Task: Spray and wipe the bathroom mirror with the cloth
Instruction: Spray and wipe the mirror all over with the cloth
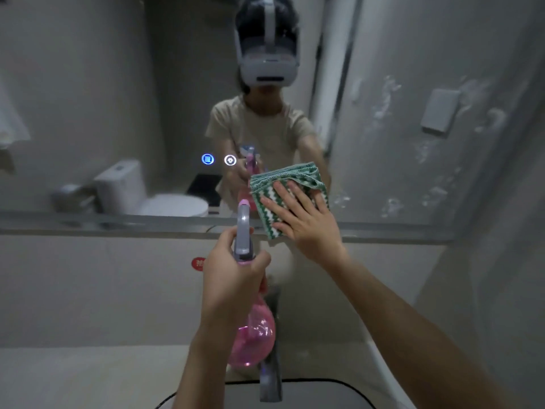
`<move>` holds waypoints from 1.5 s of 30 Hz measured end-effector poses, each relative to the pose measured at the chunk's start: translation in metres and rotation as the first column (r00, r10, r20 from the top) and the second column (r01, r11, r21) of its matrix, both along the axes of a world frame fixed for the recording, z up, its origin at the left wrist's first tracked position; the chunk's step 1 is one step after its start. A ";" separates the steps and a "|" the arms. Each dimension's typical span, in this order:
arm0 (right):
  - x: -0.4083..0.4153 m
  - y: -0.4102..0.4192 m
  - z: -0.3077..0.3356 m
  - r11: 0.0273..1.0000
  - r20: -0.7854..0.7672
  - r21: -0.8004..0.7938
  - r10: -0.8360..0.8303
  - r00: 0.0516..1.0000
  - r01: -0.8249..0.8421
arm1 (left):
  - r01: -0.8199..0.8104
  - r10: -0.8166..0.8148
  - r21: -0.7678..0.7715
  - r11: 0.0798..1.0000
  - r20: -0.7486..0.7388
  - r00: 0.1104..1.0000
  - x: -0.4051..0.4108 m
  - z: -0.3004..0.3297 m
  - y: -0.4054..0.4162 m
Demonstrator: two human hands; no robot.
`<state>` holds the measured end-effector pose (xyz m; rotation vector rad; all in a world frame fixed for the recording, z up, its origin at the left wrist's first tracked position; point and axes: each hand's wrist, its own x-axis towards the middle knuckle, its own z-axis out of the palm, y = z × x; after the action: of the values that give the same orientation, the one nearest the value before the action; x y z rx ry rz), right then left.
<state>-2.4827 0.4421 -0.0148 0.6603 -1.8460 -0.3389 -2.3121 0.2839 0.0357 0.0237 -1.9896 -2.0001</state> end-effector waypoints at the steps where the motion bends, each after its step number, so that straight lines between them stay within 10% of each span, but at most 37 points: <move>1: 0.000 0.010 -0.001 1.000 -0.012 -0.008 -0.003 1.000 0.003 | 0.007 -0.007 0.007 1.000 0.007 1.000 -0.002 -0.001 0.007; 20: 0.002 -0.066 -0.033 0.995 -0.013 -0.101 0.016 1.000 -0.017 | -0.258 0.211 -0.264 0.929 -0.194 0.958 -0.021 -0.038 -0.041; 27: -0.008 -0.216 -0.032 0.981 -0.001 -0.010 0.194 0.981 -0.194 | -0.455 0.431 -0.238 0.858 -0.147 0.890 -0.019 -0.051 -0.127; 33: 0.006 -0.318 -0.019 0.977 0.310 0.172 0.064 0.949 -0.122 | -0.474 0.474 0.004 0.880 0.027 0.880 -0.007 -0.051 -0.195; 45: 0.005 -0.252 0.033 0.979 0.146 0.191 0.044 0.988 -0.072 | -0.356 0.357 0.085 0.931 0.006 0.934 -0.006 -0.031 -0.156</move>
<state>-2.4779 0.1899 0.0184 0.8919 -1.9388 -0.4496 -2.3182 0.1276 0.0051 0.3684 -1.7423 -1.8391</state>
